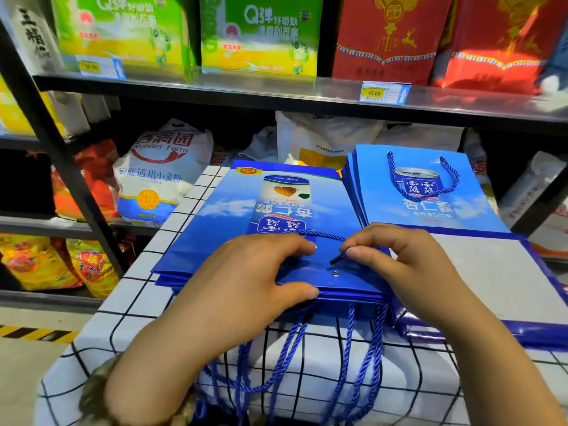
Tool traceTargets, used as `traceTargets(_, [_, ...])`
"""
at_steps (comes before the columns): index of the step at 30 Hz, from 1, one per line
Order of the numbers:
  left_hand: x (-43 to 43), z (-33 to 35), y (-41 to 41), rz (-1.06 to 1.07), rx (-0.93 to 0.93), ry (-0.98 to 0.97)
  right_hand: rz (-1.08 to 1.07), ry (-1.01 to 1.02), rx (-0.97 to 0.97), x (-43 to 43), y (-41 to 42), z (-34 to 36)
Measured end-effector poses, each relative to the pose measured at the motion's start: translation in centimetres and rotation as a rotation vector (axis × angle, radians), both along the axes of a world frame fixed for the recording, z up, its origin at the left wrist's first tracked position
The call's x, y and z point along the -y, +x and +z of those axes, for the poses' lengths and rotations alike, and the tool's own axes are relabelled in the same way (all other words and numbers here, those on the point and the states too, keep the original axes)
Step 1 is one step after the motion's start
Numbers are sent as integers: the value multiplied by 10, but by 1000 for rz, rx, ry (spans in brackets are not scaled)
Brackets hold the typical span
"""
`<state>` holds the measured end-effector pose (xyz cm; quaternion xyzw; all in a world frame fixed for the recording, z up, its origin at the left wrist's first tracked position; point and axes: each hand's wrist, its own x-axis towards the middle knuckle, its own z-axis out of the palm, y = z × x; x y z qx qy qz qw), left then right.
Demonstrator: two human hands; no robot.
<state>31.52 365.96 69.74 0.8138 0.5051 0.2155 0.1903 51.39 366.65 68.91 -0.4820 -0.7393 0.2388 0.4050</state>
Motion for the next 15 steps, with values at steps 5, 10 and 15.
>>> traceTargets(5, [2, -2, -3, 41, -12, 15, 29, 10, 123, -1, 2, -2])
traceTargets(10, [1, -4, -4, 63, 8, 28, 48, 7, 173, -1, 3, 2])
traceTargets(15, [1, -5, -3, 84, 35, 46, 54, 24, 178, 0, 5, 3])
